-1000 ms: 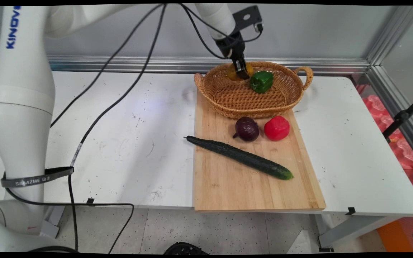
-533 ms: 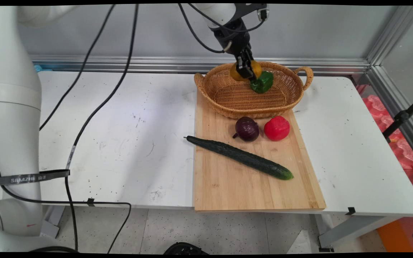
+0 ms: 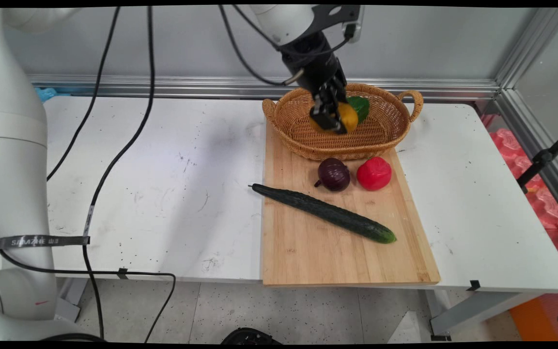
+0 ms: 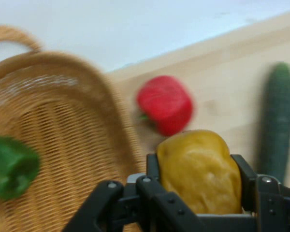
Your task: Place the picked object on the cutting board
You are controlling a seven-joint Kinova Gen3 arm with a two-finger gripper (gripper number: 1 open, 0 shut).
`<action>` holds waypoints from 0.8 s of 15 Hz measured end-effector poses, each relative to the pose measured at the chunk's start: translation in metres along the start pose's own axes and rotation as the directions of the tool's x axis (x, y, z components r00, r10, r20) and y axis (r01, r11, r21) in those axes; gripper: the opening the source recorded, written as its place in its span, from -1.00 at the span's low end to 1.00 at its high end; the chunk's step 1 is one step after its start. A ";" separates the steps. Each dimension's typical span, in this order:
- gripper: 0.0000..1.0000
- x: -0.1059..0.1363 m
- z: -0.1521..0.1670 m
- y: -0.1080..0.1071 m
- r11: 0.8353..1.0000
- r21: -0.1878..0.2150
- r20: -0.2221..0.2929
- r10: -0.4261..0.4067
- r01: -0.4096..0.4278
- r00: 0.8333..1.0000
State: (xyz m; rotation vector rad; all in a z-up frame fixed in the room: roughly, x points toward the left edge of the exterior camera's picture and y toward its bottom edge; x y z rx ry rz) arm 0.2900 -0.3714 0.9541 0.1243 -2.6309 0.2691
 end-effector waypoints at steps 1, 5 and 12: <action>-1.00 0.001 -0.001 0.008 1.000 -0.018 -0.003 0.020 -0.020 1.000; -1.00 0.002 0.002 0.044 0.988 -0.096 -0.017 0.119 -0.120 0.993; -1.00 0.001 0.042 0.102 0.949 -0.189 -0.036 0.251 -0.254 0.967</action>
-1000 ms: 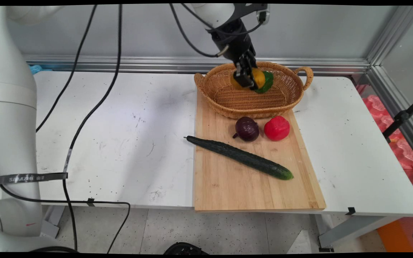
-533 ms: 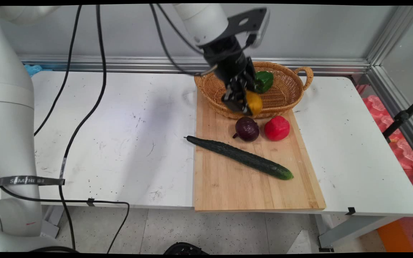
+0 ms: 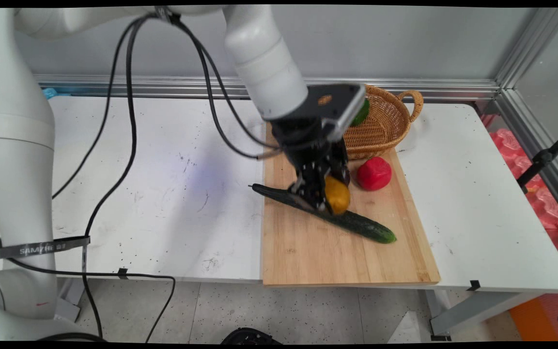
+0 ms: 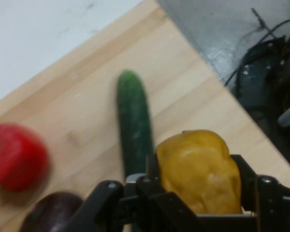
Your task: Place the picked object on the cutting board
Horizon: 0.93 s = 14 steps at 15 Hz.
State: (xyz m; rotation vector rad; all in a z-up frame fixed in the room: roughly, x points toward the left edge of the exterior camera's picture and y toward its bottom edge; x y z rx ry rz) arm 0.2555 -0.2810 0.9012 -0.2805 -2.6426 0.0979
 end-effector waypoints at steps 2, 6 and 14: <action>-1.00 0.003 0.014 0.007 1.000 -0.015 0.001 0.018 -0.018 1.000; -1.00 0.007 0.050 0.020 0.997 -0.047 0.007 0.063 -0.062 0.998; -1.00 0.007 0.108 0.026 0.991 -0.077 0.017 0.110 -0.109 0.994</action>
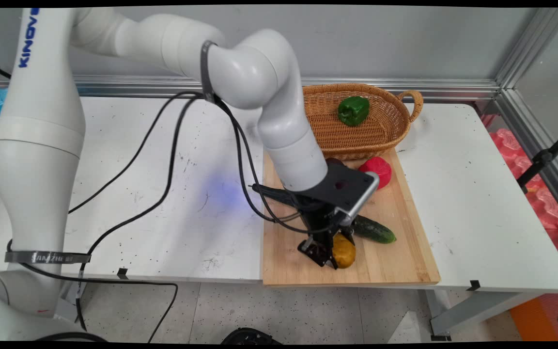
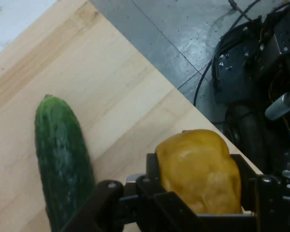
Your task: Place the picked object on the cutting board
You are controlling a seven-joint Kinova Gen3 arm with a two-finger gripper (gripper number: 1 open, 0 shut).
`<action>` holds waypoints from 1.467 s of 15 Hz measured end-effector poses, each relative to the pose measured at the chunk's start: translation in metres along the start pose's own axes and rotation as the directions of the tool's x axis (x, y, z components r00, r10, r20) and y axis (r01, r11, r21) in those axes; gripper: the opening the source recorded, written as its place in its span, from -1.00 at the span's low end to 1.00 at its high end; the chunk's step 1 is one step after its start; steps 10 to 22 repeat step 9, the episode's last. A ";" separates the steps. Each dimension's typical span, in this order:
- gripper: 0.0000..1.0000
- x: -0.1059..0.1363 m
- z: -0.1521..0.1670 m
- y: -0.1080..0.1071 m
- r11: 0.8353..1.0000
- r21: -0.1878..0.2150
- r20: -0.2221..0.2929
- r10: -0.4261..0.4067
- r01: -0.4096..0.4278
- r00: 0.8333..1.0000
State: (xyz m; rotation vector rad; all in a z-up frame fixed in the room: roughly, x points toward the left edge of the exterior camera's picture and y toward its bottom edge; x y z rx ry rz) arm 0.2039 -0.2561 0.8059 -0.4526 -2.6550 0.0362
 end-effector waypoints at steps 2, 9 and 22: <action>-1.00 -0.001 0.010 -0.003 1.000 0.003 0.000 0.000 0.000 1.000; 1.00 -0.005 0.022 -0.006 1.000 0.013 -0.006 -0.006 0.006 1.000; 1.00 -0.005 0.022 -0.006 1.000 0.013 -0.006 -0.006 0.006 1.000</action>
